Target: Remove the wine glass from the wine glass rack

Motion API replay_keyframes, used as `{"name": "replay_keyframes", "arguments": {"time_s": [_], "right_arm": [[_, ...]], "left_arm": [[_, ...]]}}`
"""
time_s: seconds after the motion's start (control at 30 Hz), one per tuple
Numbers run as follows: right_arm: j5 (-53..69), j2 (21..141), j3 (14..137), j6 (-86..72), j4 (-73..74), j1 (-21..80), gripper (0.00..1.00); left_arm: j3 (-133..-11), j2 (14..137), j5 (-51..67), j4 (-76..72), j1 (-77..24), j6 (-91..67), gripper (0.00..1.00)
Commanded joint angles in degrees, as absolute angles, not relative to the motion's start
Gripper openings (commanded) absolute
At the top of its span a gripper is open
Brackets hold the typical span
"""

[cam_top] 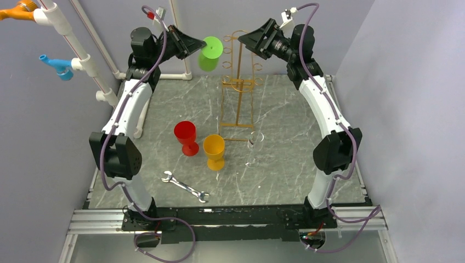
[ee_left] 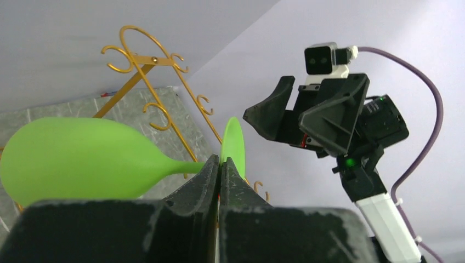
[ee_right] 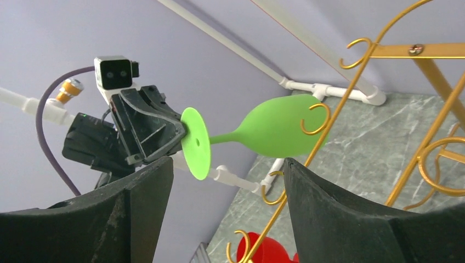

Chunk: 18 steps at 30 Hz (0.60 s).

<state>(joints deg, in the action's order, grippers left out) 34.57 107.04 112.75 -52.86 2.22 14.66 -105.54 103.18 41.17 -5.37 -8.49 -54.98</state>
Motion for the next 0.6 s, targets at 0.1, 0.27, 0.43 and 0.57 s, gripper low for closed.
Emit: {"name": "replay_keyframes", "arguments": {"time_s": [0.1, 0.27, 0.43, 0.57], "right_arm": [[36.85, 103.22, 114.12, -58.84, 1.61, 14.46, 0.76], [38.67, 101.78, 113.60, -64.11, 0.99, 14.57, 0.77], [42.03, 100.11, 110.99, -69.81, -3.85, 14.75, 0.77], [43.77, 98.96, 110.32, -72.06, -3.07, 14.97, 0.77]], "left_arm": [[-102.89, 94.46, 44.94, -11.75, -9.12, -44.13, 0.00], [-100.44, 90.91, 46.02, -12.61, -9.97, -37.73, 0.00], [-96.48, 88.01, 47.22, -16.79, -10.79, -34.56, 0.00], [-93.00, 85.25, 46.72, -20.17, -12.20, -28.79, 0.00]]}}
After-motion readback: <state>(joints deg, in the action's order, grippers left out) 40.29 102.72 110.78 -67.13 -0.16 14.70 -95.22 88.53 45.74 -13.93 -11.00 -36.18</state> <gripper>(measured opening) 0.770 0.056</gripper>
